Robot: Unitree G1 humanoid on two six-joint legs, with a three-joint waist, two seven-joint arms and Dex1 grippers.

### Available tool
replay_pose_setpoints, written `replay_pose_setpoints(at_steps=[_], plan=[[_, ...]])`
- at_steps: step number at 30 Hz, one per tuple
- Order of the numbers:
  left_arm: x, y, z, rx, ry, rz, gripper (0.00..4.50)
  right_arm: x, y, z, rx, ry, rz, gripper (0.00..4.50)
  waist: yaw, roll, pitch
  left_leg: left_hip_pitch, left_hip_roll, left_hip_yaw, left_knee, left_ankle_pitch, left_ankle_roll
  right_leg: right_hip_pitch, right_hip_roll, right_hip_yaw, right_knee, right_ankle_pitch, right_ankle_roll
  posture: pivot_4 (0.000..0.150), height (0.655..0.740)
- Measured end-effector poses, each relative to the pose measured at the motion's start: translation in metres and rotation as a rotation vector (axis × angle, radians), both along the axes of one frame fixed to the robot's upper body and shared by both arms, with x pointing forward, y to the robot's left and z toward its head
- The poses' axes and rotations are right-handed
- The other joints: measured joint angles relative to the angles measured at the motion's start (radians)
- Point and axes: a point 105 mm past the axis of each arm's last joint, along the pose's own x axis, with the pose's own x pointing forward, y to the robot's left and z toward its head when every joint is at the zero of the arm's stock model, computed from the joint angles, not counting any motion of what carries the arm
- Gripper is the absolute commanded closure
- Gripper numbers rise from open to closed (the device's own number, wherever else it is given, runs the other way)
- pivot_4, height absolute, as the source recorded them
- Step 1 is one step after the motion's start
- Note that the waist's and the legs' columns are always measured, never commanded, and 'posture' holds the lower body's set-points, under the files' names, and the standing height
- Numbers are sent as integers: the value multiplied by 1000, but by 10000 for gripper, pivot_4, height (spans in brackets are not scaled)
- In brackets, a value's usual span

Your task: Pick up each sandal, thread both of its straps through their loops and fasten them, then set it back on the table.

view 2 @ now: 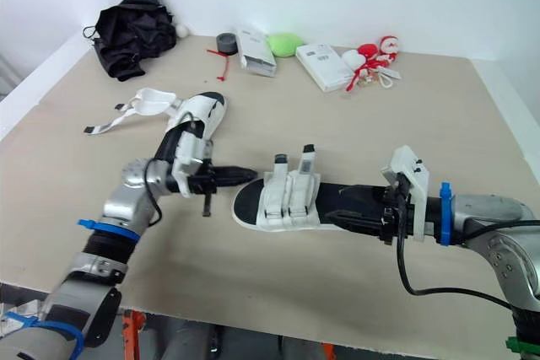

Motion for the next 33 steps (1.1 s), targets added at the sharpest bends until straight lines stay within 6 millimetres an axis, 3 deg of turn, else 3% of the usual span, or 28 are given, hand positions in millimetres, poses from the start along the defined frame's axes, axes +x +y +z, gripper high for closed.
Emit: replay_pose_setpoints(at_steps=[3, 8, 18, 19, 20, 26, 27, 33], plan=[[-2, 25, -2, 42, 10, 61, 45000, -2, 1, -6, -4, -2, -2, 7997, -1, 0, 1, 2, 2, 0, 0, 2, -3, 0, 2, 0, 1, 0, 0, 1500, 7322], [-9, 45, -8, 76, 43, 103, 45000, 2, 19, -19, 24, 16, 34, 7997, 1, -2, 3, 1, 4, -3, 0, 7, -12, 0, 3, -1, 1, 1, 4, 1500, 7322], [-32, 59, -3, 87, 83, 76, 45000, 23, 43, -38, 32, 38, 61, 7997, 4, -3, 6, 1, 4, -4, -1, 10, -17, 0, 4, -2, 2, 4, 3, 1500, 7322], [-34, 62, -5, 104, 90, 83, 45000, 27, 46, -40, 35, 37, 58, 14388, 3, -3, 6, 1, 5, -4, -1, 10, -17, 0, 4, -2, 2, 7, -2, 1500, 7322], [-34, 62, -5, 104, 90, 82, 45000, 27, 46, -40, 35, 37, 56, 15376, 3, -3, 6, 1, 5, -4, -1, 10, -17, 0, 4, -2, 2, 7, -2, 1500, 7322], [-35, 61, -4, 100, 78, 96, 45000, 35, 49, -44, 55, 45, 31, 42016, 3, -3, 6, 2, 6, -6, 0, 14, -18, 0, 5, -3, 4, 8, -1, 1500, 7322], [-34, 60, -4, 98, 78, 97, 45000, 35, 49, -44, 57, 46, 29, 44236, 3, -3, 6, 2, 5, -6, 0, 14, -18, 0, 5, -3, 4, 8, -1, 1500, 7322], [-27, 54, -5, 39, 89, 138, 45000, 47, 35, -41, 93, 14, -101, 44236, 6, -3, 6, 2, 5, -7, 1, 17, -19, 1, 5, -4, 7, 9, 0, 1500, 7322]])
